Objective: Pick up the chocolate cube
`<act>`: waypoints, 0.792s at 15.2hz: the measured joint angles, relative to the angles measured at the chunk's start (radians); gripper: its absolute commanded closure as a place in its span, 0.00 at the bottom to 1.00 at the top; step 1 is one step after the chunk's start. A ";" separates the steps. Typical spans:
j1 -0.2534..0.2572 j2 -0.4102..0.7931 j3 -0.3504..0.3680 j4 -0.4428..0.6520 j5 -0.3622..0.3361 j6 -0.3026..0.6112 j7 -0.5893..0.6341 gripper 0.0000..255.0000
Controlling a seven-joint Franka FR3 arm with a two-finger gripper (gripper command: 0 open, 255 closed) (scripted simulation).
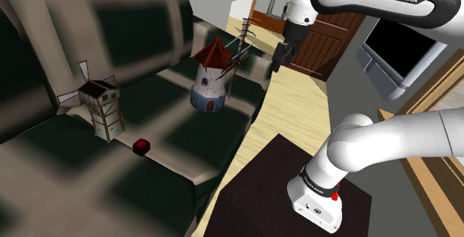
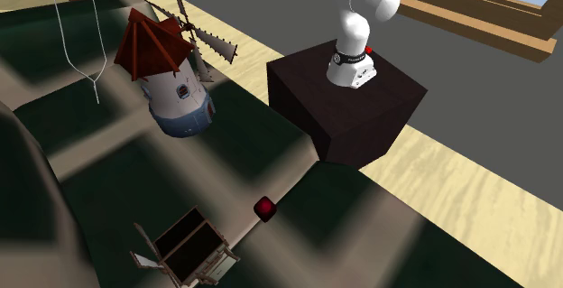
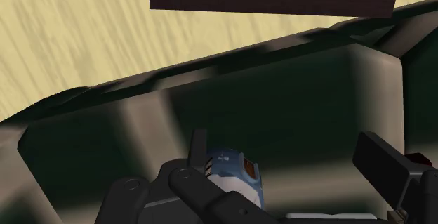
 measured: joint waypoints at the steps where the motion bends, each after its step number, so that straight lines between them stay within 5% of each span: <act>1: 0.000 0.000 0.000 0.000 0.000 0.000 0.000 0.00; 12: 0.059 0.233 0.127 -0.023 0.084 0.227 0.150 0.00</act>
